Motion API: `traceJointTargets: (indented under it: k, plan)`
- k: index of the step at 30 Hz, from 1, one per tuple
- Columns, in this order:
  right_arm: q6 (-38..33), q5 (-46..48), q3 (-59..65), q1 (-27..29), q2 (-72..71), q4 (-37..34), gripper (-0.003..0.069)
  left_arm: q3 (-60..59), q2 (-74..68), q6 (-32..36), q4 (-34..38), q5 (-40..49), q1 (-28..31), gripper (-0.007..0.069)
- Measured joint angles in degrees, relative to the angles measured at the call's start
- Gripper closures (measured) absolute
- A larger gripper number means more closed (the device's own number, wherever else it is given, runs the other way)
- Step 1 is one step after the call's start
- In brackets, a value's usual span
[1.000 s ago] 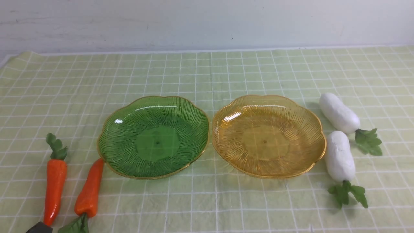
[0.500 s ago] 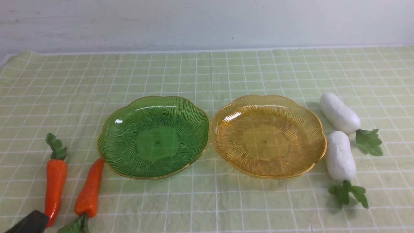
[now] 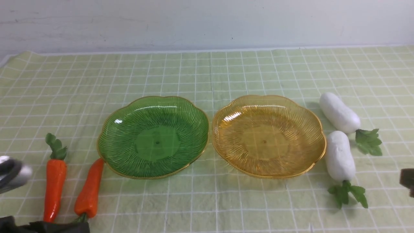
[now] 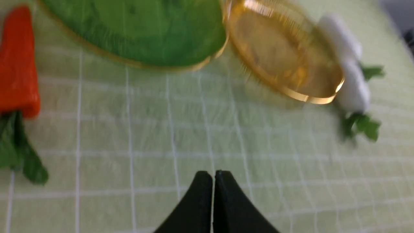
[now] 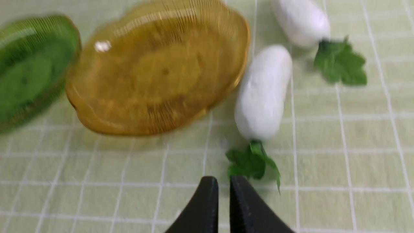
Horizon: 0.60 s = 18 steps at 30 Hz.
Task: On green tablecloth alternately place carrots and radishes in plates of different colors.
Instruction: 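Place the white radish on the plate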
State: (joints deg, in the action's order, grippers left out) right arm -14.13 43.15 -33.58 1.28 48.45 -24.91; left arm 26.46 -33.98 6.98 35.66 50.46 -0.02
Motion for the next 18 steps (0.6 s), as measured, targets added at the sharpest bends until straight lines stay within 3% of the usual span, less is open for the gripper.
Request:
traceJointTargets:
  k: [9, 16, 18]
  plan:
    - [-2.7, 2.9, -12.0, 0.0, 26.9, -0.5, 0.0553, 3.5, -16.7, 3.6, -1.8, 3.1, 0.0, 0.0618]
    - [-6.4, 0.8, -17.9, 0.0, 38.1, -0.5, 0.0333, 3.5, -17.6, 5.1, -1.8, 3.2, 0.0, 0.0558]
    - [-6.8, -3.1, -18.2, 0.0, 40.4, -0.5, 0.0228, 3.5, -17.6, 5.2, -1.8, 3.2, 0.0, 0.0536]
